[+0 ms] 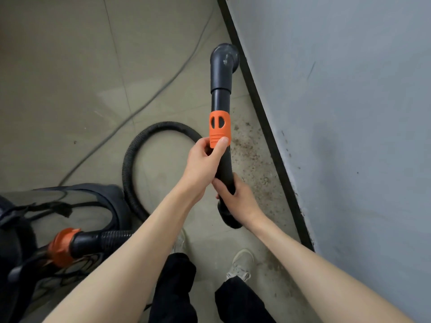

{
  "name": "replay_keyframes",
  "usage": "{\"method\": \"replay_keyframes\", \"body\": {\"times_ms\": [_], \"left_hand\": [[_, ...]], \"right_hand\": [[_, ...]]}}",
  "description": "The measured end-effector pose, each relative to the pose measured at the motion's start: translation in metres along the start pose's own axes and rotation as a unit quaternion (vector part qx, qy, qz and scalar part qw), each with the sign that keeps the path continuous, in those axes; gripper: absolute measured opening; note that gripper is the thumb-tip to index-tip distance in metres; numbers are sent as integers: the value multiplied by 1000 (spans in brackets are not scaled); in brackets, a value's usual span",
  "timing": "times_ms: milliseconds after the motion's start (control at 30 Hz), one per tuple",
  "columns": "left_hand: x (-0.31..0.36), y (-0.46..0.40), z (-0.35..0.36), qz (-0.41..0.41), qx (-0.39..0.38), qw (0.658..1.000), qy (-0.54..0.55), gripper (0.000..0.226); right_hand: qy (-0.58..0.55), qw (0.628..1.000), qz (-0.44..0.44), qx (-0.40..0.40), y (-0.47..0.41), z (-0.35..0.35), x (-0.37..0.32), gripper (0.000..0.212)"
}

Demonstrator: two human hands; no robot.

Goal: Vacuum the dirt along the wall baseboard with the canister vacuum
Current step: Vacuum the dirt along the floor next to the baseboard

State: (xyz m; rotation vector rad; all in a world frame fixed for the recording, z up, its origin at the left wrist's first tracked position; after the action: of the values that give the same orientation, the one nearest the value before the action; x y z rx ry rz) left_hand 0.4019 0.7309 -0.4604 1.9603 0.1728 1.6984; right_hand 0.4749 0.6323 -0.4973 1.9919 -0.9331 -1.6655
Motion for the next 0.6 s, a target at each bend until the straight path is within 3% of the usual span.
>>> {"method": "replay_keyframes", "body": {"times_ms": [167,267,333,400,500,567,600], "left_hand": [[3,-23,15,63,-61,996,12,28],[-29,-48,15,78,-85,989,-97,33],[-62,-64,26,104,-150,957,-224,48],[-98,-75,48,127,-249,903,-326,63],[-142,-86,85,174,-369,824,-393,86],[-164,-95,107,190,-417,808,-370,90],[-174,-103,113,180,-427,818,-340,87]], "right_hand": [[24,995,-69,70,-26,-37,-1,14],[-27,993,-80,84,-56,-59,-7,20],[-83,989,-97,78,-76,-70,-12,28],[-107,985,-109,77,-95,-77,-13,36],[-166,975,-131,69,-121,-83,-17,38],[-203,965,-156,63,-138,-89,-27,37],[-215,959,-173,61,-146,-92,-34,36]]}}
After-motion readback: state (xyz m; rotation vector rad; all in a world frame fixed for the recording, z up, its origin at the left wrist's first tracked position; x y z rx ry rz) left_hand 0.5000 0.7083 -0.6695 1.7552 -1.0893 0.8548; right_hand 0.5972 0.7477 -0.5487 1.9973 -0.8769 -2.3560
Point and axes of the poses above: each hand's wrist, its own y-axis away from the middle knuckle, its own z-axis out of the palm, x = y × z, the point moved 10 cm from there along -y, towards the middle knuckle, and after that the axes turned 5 degrees about z, right-handed, at the moved point
